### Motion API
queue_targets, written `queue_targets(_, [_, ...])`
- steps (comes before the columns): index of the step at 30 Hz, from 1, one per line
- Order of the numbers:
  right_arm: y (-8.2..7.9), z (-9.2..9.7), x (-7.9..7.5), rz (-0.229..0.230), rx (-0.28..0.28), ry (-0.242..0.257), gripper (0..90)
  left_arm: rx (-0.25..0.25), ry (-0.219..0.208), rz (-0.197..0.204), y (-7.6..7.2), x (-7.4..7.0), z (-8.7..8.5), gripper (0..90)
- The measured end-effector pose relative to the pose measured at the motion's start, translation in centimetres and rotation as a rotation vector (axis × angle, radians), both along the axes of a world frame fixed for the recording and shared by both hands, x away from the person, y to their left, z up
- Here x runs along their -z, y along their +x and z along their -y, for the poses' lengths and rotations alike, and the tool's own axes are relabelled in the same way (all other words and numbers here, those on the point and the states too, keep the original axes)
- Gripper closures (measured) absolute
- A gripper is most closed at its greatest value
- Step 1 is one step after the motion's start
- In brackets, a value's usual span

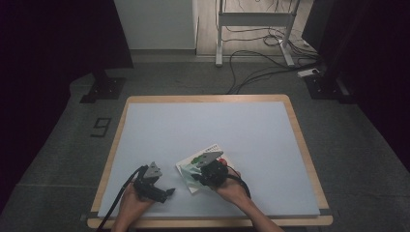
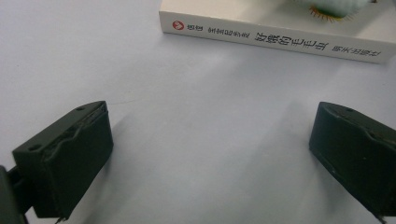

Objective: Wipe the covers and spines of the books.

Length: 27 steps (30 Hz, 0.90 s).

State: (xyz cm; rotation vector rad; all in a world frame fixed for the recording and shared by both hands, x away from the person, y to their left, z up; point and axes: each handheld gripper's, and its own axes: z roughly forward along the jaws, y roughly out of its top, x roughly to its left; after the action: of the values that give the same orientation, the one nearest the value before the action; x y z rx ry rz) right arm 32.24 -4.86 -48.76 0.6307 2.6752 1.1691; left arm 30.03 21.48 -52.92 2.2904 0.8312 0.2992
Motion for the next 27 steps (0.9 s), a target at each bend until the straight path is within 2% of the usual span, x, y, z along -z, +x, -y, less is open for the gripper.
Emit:
queue_targets(13, [1.0,5.2,-2.2,0.042,0.116,0.017,75.1,0.000,0.001,0.000,0.0,0.0,0.0,0.0])
queue_targets(27, [1.0,12.2,-3.1,0.065,0.275,0.022,75.1,0.002,0.004,0.000,0.0,0.0,0.0,0.0])
